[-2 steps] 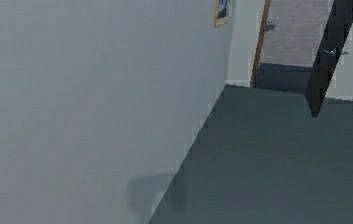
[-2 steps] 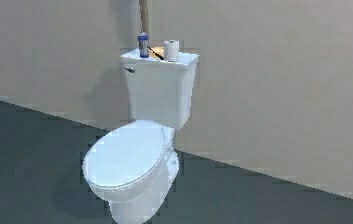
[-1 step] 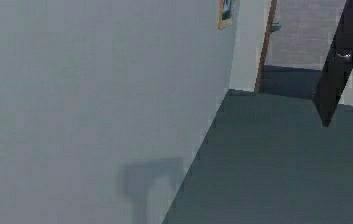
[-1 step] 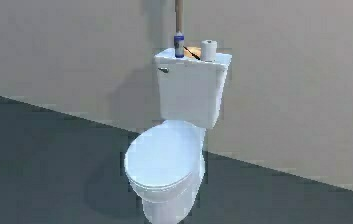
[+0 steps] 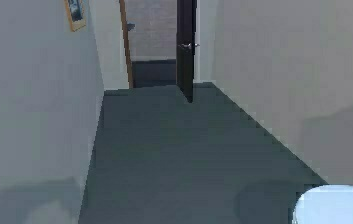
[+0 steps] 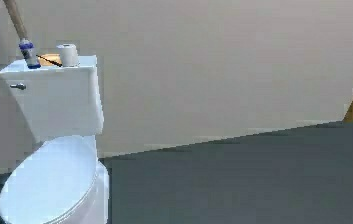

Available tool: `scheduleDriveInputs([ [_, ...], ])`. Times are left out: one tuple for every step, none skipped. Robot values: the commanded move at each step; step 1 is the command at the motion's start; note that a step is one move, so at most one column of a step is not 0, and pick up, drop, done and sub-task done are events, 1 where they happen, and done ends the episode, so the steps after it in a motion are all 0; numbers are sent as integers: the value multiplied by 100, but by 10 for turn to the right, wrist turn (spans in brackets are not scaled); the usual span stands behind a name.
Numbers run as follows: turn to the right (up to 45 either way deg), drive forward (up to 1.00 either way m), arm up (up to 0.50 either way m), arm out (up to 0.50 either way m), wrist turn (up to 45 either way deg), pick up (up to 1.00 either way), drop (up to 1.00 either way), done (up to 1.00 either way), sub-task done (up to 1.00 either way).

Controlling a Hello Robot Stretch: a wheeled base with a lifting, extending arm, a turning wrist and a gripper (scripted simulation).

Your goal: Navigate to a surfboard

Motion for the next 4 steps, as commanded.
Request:
scheduleDriveInputs([
  [0,70,0,0,0,0,0,0,0],
  [330,0,0,0,0,0,0,0,0],
  [0,15,0,0,0,0,0,0,0],
  [-390,0,0,0,0,0,0,0,0],
])
